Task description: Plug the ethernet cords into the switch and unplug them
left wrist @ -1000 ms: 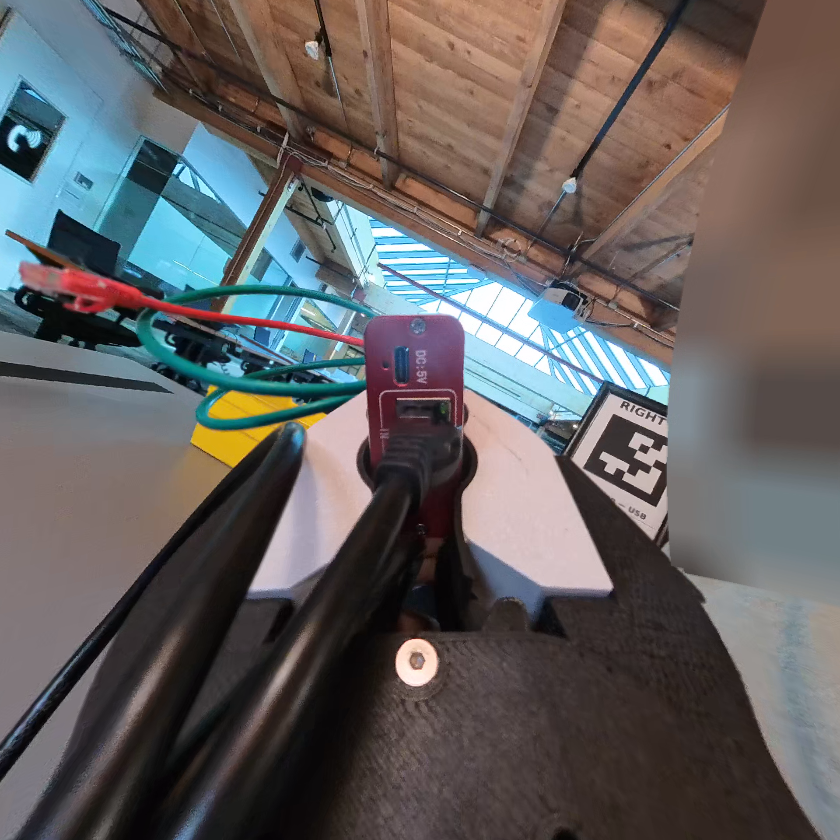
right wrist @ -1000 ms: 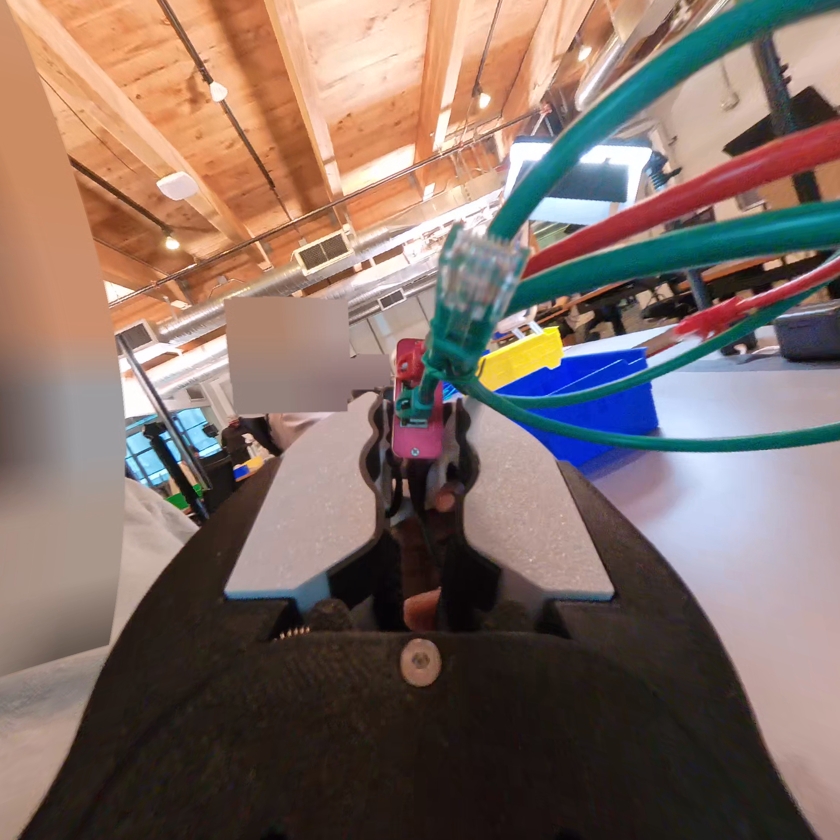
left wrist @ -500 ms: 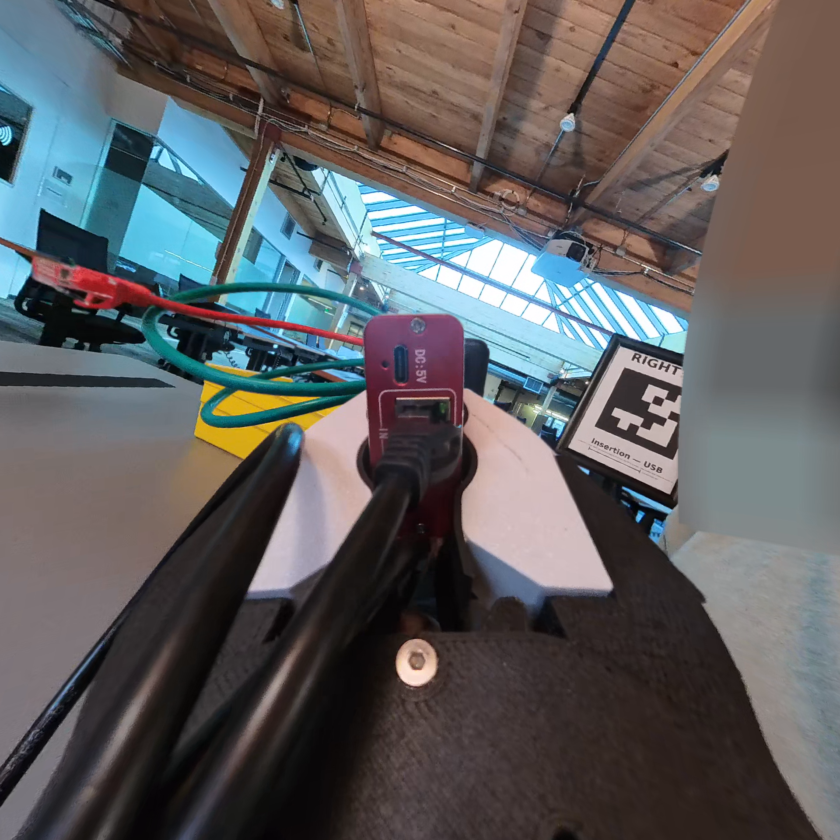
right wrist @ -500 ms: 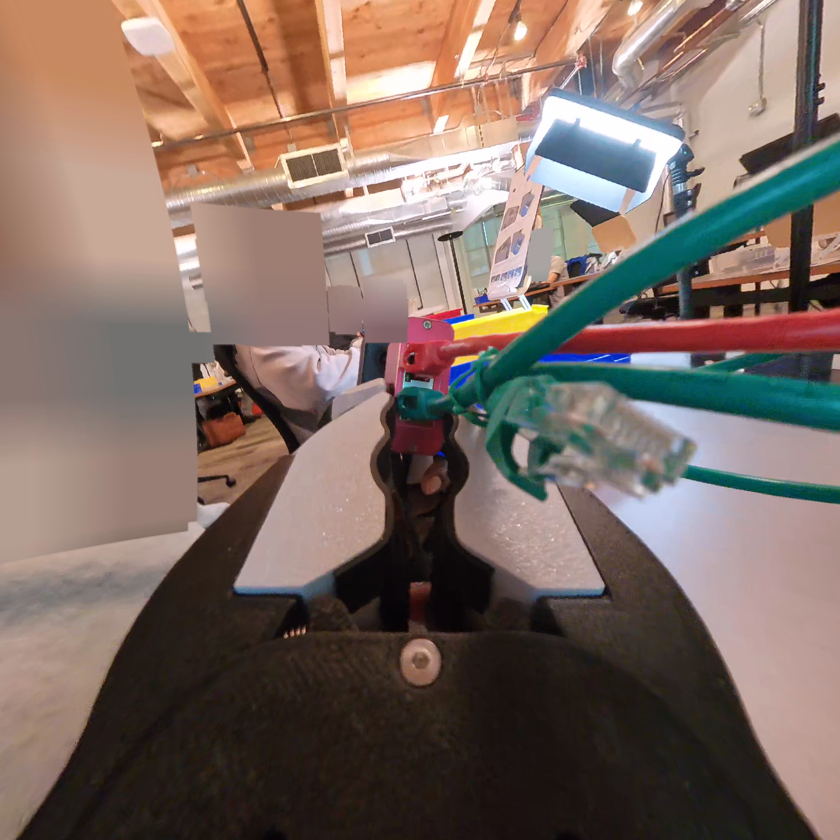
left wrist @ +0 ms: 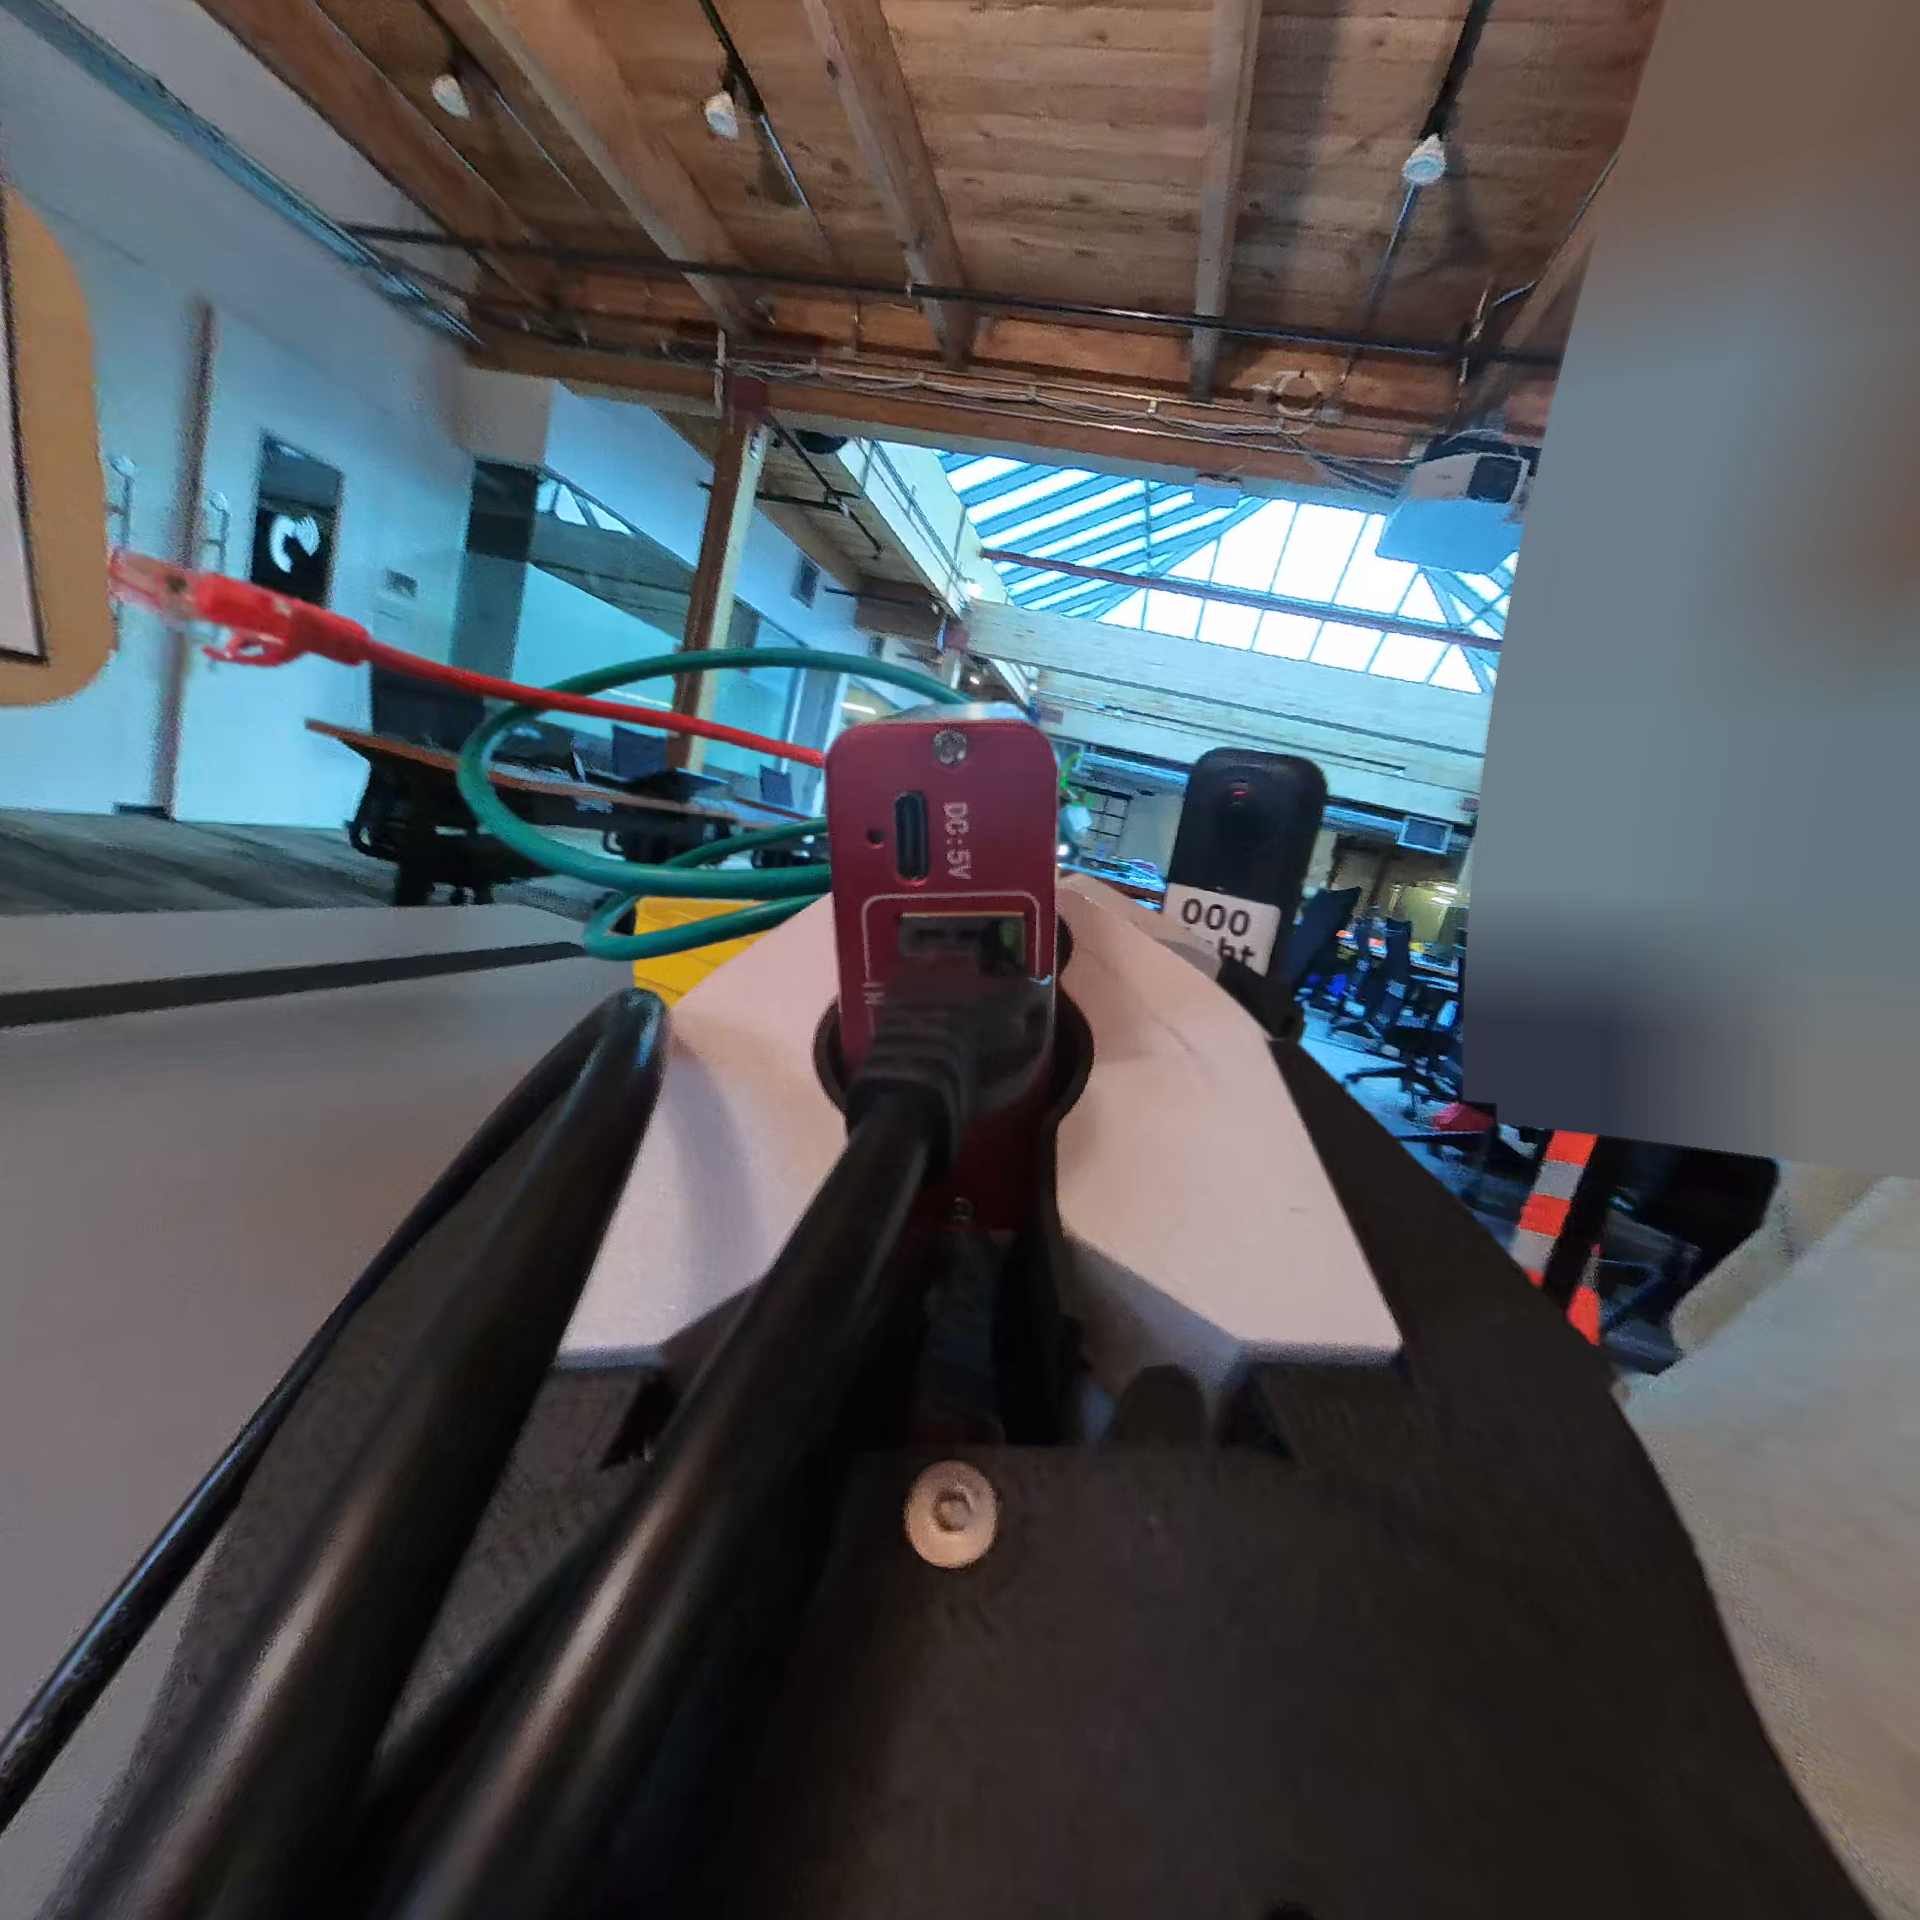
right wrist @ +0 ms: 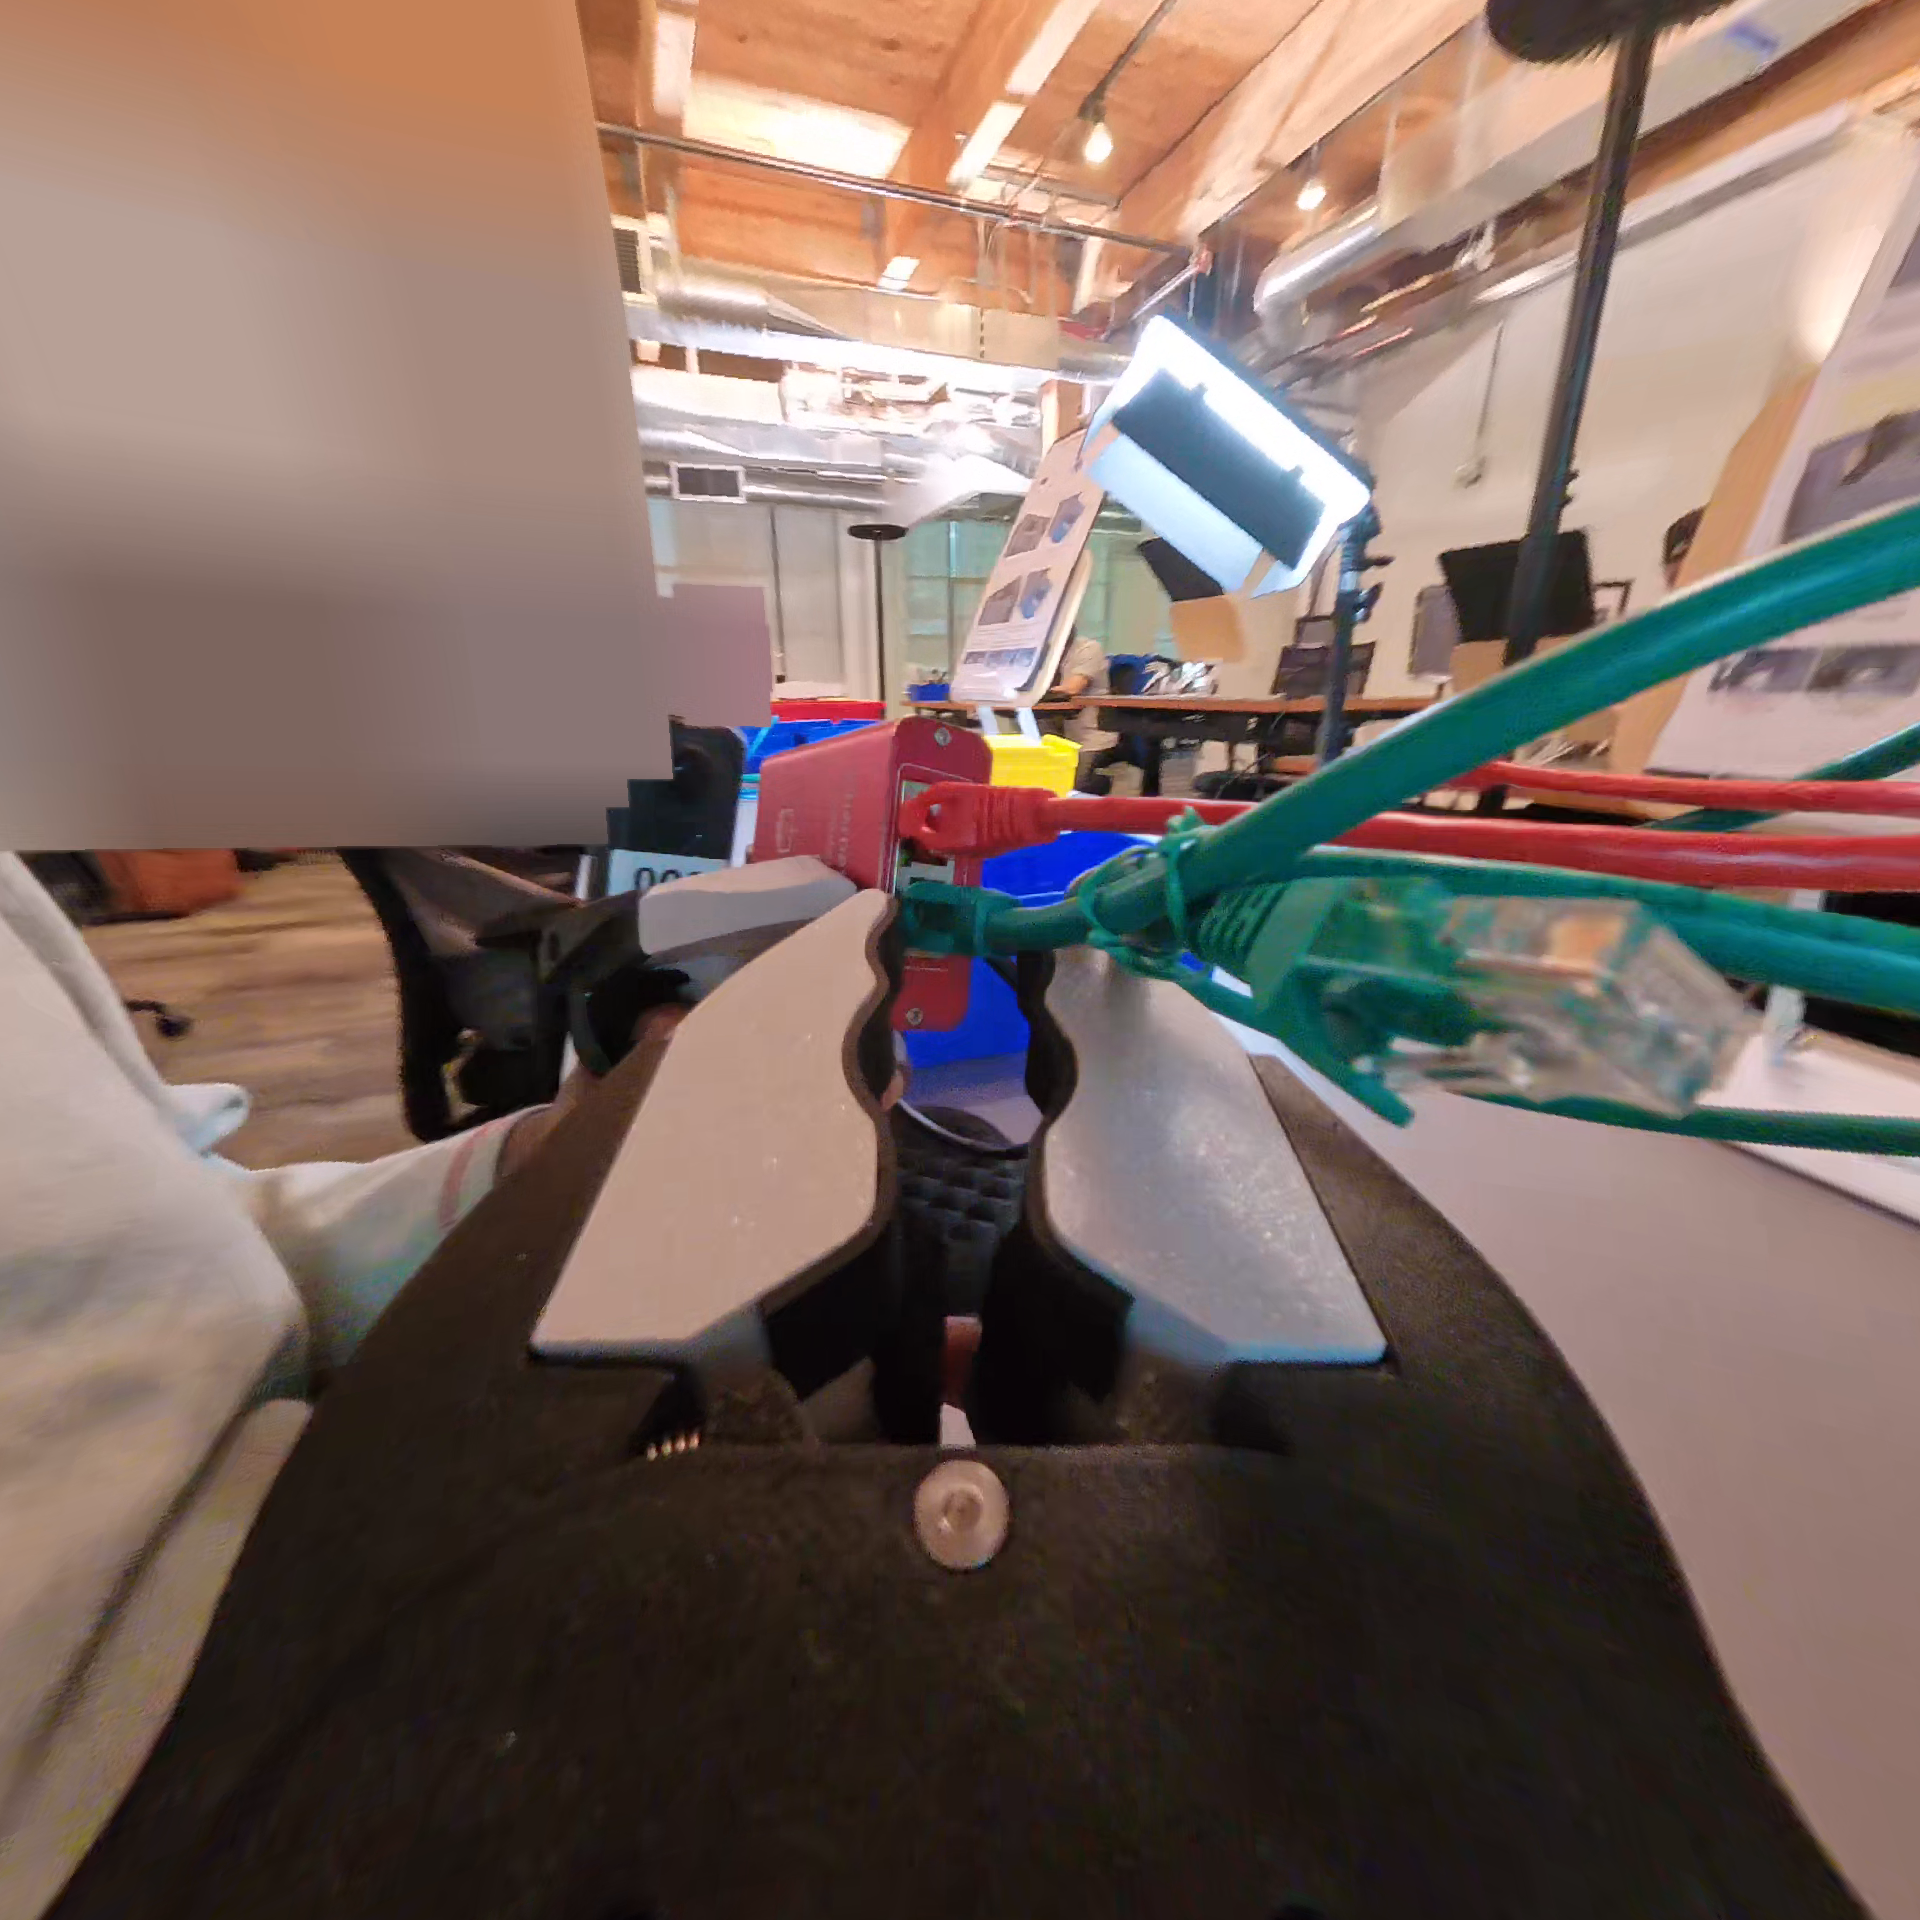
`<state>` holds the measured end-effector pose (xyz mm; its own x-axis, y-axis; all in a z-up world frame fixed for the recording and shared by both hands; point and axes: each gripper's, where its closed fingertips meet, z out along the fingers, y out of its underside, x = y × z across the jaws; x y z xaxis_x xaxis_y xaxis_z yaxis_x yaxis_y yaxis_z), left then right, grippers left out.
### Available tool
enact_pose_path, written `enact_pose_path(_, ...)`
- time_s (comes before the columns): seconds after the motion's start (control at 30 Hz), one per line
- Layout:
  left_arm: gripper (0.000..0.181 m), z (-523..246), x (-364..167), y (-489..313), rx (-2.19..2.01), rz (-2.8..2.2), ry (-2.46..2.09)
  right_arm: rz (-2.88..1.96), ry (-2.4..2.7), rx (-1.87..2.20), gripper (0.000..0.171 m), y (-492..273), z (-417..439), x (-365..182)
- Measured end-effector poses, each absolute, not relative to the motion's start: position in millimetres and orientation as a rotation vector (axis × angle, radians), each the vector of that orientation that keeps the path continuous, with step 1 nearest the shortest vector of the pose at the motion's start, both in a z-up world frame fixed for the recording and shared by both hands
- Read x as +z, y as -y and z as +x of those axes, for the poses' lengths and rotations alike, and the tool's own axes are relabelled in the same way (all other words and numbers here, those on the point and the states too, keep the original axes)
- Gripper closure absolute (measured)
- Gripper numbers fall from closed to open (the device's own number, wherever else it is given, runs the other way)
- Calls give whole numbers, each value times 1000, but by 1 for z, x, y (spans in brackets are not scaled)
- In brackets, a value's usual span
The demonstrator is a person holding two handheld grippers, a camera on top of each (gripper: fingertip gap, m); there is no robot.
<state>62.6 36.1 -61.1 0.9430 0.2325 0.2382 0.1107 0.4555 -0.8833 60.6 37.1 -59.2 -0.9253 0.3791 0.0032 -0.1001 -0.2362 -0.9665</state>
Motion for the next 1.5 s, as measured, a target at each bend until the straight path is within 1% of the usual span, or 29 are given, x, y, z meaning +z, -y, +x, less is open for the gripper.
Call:
enact_pose_path(0.17, 150, 65, -58, -37, 159, -1090, 328, -298, 1603, 2154, 150, -39, 63, -55)
enact_pose_path(0.3, 149, 69, -53, -33, 14, -1013, 303, -286, 1574, 2152, 151, -36, 68, -48)
enact_pose_path(0.37, 151, 69, -51, -31, -89, -947, 315, -283, 1579, 2146, 153, -34, 69, -46)
enact_pose_path(0.4, 149, 69, -50, -30, -118, -920, 320, -302, 1550, 2159, 153, -37, 68, -43)
enact_pose_path(0.43, 149, 65, -49, -23, -118, -876, 337, -372, 1432, 2154, 156, -54, 61, -36)
enact_pose_path(0.5, 151, 66, -31, 20, -187, -654, 285, -531, 1200, 2110, 158, -125, 43, -24)
enact_pose_path(0.57, 152, 58, -26, 38, -191, -653, 293, -616, 1207, 2064, 158, -178, 39, -26)
enact_pose_path(0.67, 151, 53, -38, 24, -11, -833, 303, -743, 1360, 1653, 157, -231, 39, -41)
enact_pose_path(0.77, 151, 61, -39, 15, -67, -830, 264, -858, 1425, 1333, 157, -274, 46, -47)
enact_pose_path(0.87, 151, 57, -39, 19, -76, -816, 286, -1026, 1523, 960, 157, -317, 52, -72)
enact_pose_path(0.97, 152, 56, -39, 21, -86, -807, 291, -1168, 1574, 742, 157, -347, 51, -101)
enact_pose_path(1.1, 152, 54, -41, 19, -72, -822, 298, -1350, 1696, 533, 156, -365, 47, -147)
enact_pose_path(1.17, 151, 54, -41, 18, -76, -831, 299, -1397, 1766, 495, 154, -365, 45, -165)
enact_pose_path(1.23, 151, 53, -42, 17, -73, -838, 306, -1386, 1792, 518, 150, -361, 41, -170)
enact_pose_path(1.33, 152, 53, -43, 17, -75, -841, 305, -1331, 1732, 629, 145, -355, 38, -155)
enact_pose_path(1.5, 151, 52, -44, 16, -70, -848, 311, -1306, 1675, 712, 144, -357, 38, -146)
